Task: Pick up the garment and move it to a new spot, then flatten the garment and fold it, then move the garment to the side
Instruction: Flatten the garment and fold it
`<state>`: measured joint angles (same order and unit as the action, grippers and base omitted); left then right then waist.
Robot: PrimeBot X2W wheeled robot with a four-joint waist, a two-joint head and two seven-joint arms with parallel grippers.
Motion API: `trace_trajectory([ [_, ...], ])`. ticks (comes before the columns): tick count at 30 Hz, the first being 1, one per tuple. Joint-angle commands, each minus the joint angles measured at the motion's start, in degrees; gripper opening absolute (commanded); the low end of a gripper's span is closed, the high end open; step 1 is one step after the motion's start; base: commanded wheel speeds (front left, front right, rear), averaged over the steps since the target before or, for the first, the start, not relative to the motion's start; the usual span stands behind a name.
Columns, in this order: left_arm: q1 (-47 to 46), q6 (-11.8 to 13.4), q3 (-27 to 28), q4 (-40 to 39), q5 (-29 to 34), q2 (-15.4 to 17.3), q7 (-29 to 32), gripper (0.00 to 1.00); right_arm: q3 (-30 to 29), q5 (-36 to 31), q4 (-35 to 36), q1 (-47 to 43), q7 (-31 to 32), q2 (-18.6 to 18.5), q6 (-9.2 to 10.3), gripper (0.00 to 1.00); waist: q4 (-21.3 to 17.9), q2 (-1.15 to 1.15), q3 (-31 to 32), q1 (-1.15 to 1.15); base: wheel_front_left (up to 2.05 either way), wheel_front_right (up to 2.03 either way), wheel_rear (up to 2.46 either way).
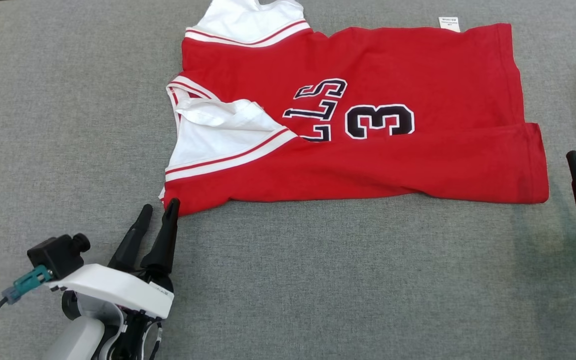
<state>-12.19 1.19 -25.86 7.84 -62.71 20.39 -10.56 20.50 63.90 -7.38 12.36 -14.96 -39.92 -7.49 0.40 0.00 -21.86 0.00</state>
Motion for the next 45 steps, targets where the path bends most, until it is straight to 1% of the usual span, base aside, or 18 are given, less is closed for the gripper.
trace_trajectory([
  [1,-0.9,0.3,-0.1,0.8,0.3,0.3,0.6,1.00,-0.3,-0.5,0.4,-0.4,-0.3,0.3,0.02,1.00,-0.2,0.00,-0.2,0.00,0.00,0.00,0.00],
  [3,-1.1,0.3,-1.2,1.7,-0.2,-0.1,2.2,1.00,-0.4,-0.6,0.7,-0.6,-0.3,0.5,0.02,1.00,-0.4,0.00,-0.5,0.00,0.00,0.00,0.00],
  [4,-1.1,0.7,-1.6,2.3,-0.3,-0.2,3.0,1.00,-0.5,-0.6,0.8,-0.6,-0.3,0.6,0.02,1.00,-0.5,0.00,-0.6,0.00,0.00,0.00,0.00],
  [5,-1.3,1.1,-1.9,2.7,0.0,-0.1,3.3,0.95,-0.5,-0.6,1.0,-0.5,-0.3,0.7,0.02,1.00,-0.7,0.00,-0.7,0.00,0.00,0.00,0.00],
  [6,-1.3,1.5,-2.1,3.2,0.2,-0.1,3.9,0.60,-0.5,-0.7,1.1,-0.6,-0.3,0.7,0.02,1.00,-0.8,0.00,-0.8,0.00,0.00,0.00,0.00],
  [7,-1.4,2.0,-2.3,3.8,0.4,0.0,4.2,0.47,-0.5,-0.7,1.2,-0.6,-0.3,0.8,0.02,1.00,-0.9,0.00,-0.9,0.00,0.00,0.00,0.00],
  [8,-1.4,2.3,-2.5,4.3,0.6,0.1,4.6,0.42,-0.5,-0.4,1.2,-0.7,-0.3,1.0,0.02,1.00,-1.0,0.00,-1.0,0.00,0.00,0.00,0.00],
  [9,-1.4,2.7,-2.7,4.8,0.6,0.2,5.1,0.24,-0.4,-0.2,1.3,-0.7,-0.3,1.1,0.02,1.00,-1.1,0.00,-1.1,0.00,0.00,0.00,0.00],
  [10,-1.2,3.1,-2.9,5.5,0.4,0.1,5.6,0.10,-0.2,0.0,1.3,-0.9,-0.3,1.2,0.02,1.00,-1.2,0.00,-1.1,0.00,0.00,0.00,0.00],
  [12,-1.3,3.4,-3.5,6.5,0.6,0.3,6.6,0.00,0.4,0.7,0.9,-1.2,-0.3,1.3,0.02,1.00,-1.2,0.00,-1.1,0.00,0.00,0.00,0.00],
  [14,-1.6,3.4,-3.7,7.3,1.0,0.5,6.7,0.00,1.3,1.4,0.3,-1.5,-0.3,1.1,0.02,1.00,-1.1,0.00,-1.1,0.00,0.00,0.00,0.00],
  [19,-2.6,2.7,-3.2,7.6,3.6,1.8,2.9,0.00,3.7,3.6,-2.0,-1.7,-0.3,1.1,0.02,1.00,-0.4,0.00,-0.9,0.00,0.00,0.00,0.00],
  [22,-3.2,2.0,-3.7,6.7,6.2,2.6,0.6,0.00,5.0,3.6,-3.9,-1.4,-0.3,0.9,0.02,1.00,0.0,0.00,-0.7,0.00,0.00,0.00,0.00],
  [25,-4.1,3.0,-5.3,6.1,10.8,3.9,-1.2,0.00,5.5,3.8,-5.2,-0.7,-0.3,1.8,0.02,1.00,0.4,0.00,-0.5,0.00,0.00,0.00,0.00],
  [32,-4.7,3.9,-6.3,5.1,14.3,3.6,-2.8,0.00,5.5,3.9,-6.1,-0.7,-0.3,3.0,0.02,1.00,0.7,0.00,-0.4,0.00,0.00,0.00,0.00],
  [38,-4.1,4.7,-6.0,3.5,17.2,4.4,-3.8,0.00,4.8,3.5,-6.5,-1.2,-0.3,3.5,0.02,1.00,0.7,0.00,-0.2,0.00,0.00,0.00,0.00],
  [42,-3.8,4.3,-5.8,1.7,18.0,4.6,-4.1,0.00,5.0,3.2,-8.1,0.3,-0.3,3.6,0.02,1.00,0.9,0.00,-0.2,0.00,0.00,0.00,0.00],
  [45,-4.1,4.2,-6.2,0.7,18.3,4.8,-4.0,0.00,6.3,3.9,-10.0,1.5,0.1,3.8,0.02,1.00,1.2,0.00,-0.2,0.00,0.00,0.00,0.00],
])
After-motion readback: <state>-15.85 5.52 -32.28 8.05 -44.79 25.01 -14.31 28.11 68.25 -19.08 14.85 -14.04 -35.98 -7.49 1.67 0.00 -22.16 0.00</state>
